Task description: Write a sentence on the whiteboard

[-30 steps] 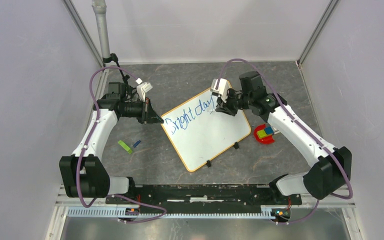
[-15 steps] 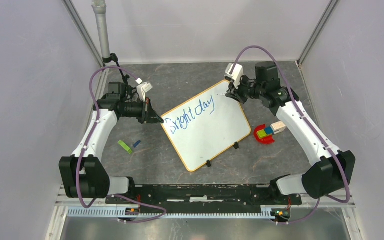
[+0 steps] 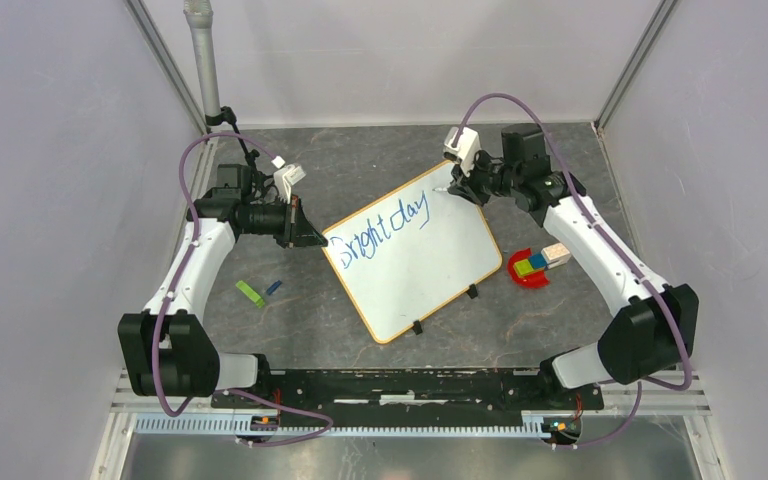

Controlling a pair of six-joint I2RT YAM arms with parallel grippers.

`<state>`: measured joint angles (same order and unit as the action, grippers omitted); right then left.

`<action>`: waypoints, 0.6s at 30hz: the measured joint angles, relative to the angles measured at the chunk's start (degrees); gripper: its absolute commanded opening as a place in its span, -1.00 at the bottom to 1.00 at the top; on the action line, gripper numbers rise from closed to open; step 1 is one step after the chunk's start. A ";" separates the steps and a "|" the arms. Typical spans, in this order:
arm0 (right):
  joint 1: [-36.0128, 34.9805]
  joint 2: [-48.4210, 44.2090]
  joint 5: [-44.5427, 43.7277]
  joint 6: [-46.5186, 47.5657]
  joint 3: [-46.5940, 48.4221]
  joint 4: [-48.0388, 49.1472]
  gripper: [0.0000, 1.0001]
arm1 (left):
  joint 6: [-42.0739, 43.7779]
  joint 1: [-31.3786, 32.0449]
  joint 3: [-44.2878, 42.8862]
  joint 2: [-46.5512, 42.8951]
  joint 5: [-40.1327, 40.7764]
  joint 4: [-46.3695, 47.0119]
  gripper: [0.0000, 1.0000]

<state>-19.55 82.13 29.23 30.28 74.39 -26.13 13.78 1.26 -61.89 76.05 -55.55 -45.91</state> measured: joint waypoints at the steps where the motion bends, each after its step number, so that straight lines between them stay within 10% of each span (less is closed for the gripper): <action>1: 0.00 0.24 0.00 0.00 -0.02 0.02 -1.00 | 0.00 0.00 0.00 0.00 0.02 0.00 -0.95; 18: -0.66 1.38 1.33 -0.20 -0.04 0.87 -1.00 | 0.00 0.11 0.00 0.02 0.68 -0.02 -0.95</action>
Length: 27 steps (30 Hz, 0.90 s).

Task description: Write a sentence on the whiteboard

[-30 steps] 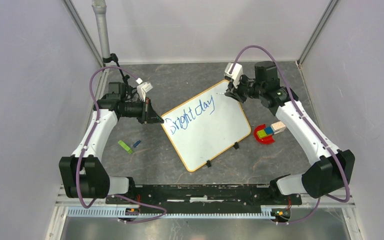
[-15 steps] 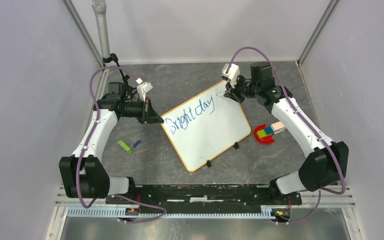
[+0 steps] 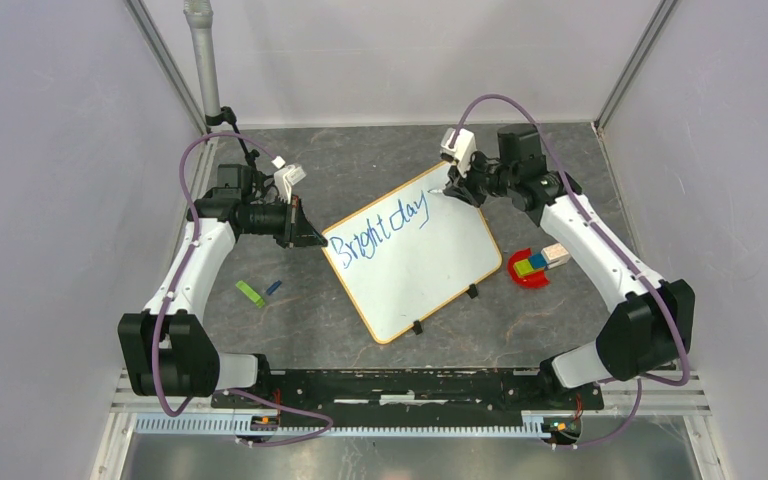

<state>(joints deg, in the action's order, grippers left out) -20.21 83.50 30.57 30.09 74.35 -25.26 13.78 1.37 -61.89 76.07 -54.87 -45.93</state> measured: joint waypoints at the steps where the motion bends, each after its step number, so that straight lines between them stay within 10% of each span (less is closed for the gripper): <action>1: -0.17 0.00 0.31 0.02 -0.02 0.00 -1.00 | 0.00 0.00 0.00 0.00 0.00 0.00 -0.95; 27: 0.09 -3.19 -1.77 4.28 -5.51 -0.20 -1.00 | -0.02 0.26 0.00 0.02 0.61 0.35 -0.95</action>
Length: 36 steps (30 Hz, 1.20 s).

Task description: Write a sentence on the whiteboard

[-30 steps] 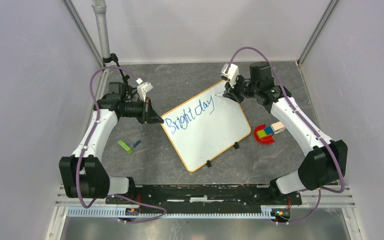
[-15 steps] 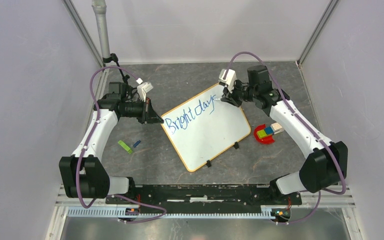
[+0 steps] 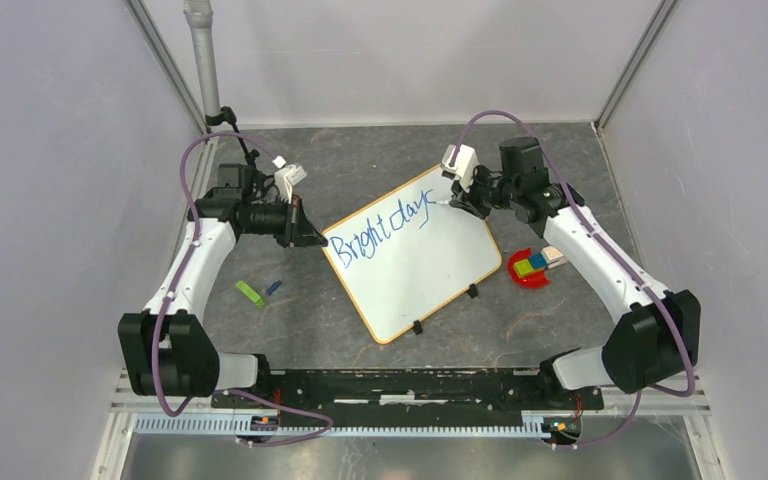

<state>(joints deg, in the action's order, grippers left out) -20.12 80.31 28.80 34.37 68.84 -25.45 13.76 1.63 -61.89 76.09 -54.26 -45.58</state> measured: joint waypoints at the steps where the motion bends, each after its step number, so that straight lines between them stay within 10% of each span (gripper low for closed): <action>1: 0.00 -0.15 -0.11 0.09 -0.15 -0.04 -1.00 | 0.00 0.02 0.00 0.00 0.00 0.00 -0.95; 29: -1.53 -3.50 7.41 -1.53 1.99 -10.25 -1.00 | 4.46 2.56 -5.75 4.87 1.31 -2.80 -0.88; 36: -2.34 -3.50 13.42 -4.33 2.05 -11.34 -1.00 | 8.44 2.69 -8.37 7.02 1.77 -6.67 -0.46</action>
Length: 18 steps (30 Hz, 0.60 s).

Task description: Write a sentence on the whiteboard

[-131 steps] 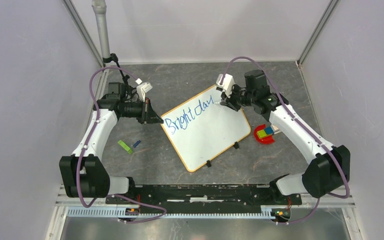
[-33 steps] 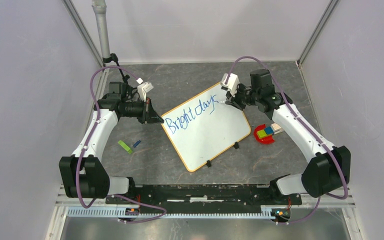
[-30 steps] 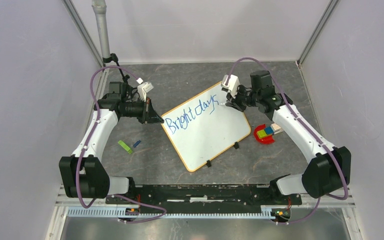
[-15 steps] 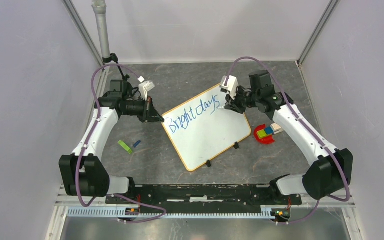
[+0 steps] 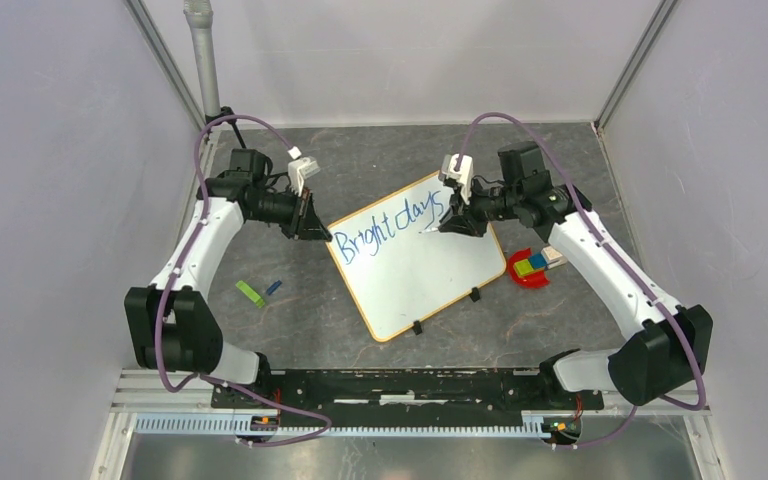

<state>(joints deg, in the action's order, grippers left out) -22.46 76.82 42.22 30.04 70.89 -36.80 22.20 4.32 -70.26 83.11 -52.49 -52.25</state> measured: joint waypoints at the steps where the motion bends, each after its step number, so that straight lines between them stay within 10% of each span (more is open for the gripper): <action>1: -0.15 0.00 0.33 -0.31 0.02 0.02 -1.00 | 0.48 0.07 -0.09 0.00 0.11 -0.20 -0.34; 8: -2.78 0.00 0.85 -3.15 0.02 1.05 -1.00 | 1.92 -0.55 0.98 -0.72 1.46 -0.83 0.28; 18: -8.85 -2.40 -2.29 -3.58 -1.99 2.47 -1.00 | -3.93 -7.72 8.50 -7.63 -2.21 4.17 0.67</action>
<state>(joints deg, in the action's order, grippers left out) -31.31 74.41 39.92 26.46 68.90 -34.33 18.26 -3.40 -61.76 75.48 -54.70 -48.07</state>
